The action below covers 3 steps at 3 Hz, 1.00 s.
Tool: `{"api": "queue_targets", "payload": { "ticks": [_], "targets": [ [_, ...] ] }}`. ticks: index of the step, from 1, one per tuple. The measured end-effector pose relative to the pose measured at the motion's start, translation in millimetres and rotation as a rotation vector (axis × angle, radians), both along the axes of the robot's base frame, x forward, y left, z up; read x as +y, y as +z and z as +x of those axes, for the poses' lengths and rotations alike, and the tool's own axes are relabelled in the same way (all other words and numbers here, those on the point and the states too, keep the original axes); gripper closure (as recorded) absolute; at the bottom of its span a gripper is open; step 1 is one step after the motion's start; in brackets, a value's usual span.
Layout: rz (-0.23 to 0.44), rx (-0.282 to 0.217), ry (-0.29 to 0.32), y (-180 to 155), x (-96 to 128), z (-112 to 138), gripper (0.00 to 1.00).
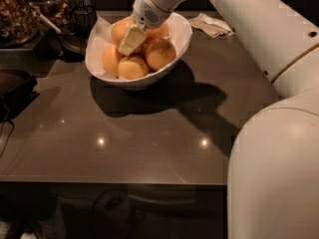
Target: Pick orange from white bowl
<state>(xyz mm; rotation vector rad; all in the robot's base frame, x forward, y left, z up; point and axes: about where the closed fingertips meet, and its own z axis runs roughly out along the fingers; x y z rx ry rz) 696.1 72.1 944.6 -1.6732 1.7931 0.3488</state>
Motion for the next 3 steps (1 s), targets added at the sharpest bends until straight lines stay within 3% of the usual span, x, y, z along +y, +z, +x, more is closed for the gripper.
{"api": "queue_targets", "payload": {
  "ticks": [2, 3],
  "targets": [
    [0.198, -0.041, 0.059, 49.2, 6.8, -33.8, 1.00],
    [0.204, -0.038, 0.063, 49.9, 8.1, -35.3, 1.00]
  ]
}}
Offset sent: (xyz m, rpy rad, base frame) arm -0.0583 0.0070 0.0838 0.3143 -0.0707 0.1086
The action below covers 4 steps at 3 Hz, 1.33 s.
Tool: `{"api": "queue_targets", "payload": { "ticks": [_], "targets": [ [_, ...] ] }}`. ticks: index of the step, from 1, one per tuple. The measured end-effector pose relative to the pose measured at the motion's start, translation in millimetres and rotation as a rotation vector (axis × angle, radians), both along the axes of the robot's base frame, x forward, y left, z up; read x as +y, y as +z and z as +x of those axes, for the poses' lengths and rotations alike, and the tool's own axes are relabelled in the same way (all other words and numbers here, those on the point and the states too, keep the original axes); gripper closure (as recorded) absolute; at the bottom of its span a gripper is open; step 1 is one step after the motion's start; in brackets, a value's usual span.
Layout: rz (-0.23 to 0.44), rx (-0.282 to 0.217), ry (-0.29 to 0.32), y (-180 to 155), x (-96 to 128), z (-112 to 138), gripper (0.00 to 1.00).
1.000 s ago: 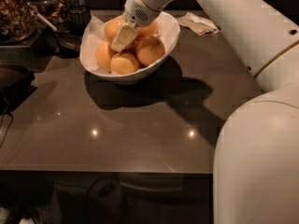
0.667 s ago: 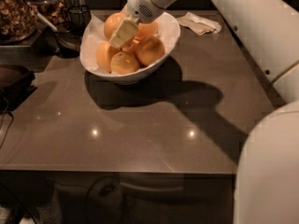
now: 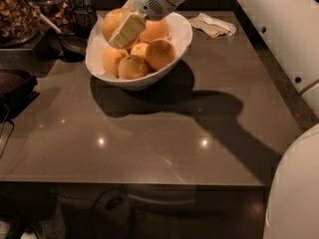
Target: Pick orange from white bowl
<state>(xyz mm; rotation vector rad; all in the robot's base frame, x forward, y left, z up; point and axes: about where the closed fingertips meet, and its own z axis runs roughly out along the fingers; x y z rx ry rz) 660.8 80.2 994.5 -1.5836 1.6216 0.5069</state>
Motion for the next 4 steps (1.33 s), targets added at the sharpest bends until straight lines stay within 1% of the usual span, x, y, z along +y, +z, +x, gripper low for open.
{"api": "queue_targets", "payload": {
  "ticks": [1, 2, 3, 4],
  "targets": [
    [0.010, -0.025, 0.022, 5.7, 5.5, -4.4, 1.00],
    [0.037, -0.058, 0.003, 21.9, 3.8, -27.8, 1.00],
    [0.054, -0.084, -0.040, 29.4, -1.7, -60.7, 1.00],
    [0.066, -0.093, -0.086, 31.7, -8.8, -88.9, 1.00]
  ]
}}
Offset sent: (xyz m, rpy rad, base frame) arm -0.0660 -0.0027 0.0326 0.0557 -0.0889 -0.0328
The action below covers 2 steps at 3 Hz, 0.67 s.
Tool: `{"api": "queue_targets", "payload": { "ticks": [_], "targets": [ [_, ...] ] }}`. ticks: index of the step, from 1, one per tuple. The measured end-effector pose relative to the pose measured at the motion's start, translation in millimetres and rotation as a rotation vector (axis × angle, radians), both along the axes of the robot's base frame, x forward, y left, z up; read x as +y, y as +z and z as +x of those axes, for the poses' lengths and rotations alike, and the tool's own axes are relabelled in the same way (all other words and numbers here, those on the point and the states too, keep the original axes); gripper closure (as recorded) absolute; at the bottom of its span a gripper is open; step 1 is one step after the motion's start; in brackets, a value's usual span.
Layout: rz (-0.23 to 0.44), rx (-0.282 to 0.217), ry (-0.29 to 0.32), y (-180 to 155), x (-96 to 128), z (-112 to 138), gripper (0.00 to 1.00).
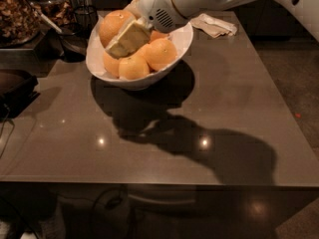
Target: Pick orange from white bowl
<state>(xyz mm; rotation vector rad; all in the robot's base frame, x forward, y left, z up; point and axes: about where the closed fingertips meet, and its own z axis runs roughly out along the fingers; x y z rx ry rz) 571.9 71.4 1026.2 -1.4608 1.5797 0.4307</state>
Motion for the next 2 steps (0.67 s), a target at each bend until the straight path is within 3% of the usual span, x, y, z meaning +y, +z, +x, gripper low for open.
{"api": "queue_targets", "payload": {
  "ticks": [2],
  "targets": [
    [0.015, 0.036, -0.060, 3.5, -7.8, -41.7, 1.00]
  ]
}}
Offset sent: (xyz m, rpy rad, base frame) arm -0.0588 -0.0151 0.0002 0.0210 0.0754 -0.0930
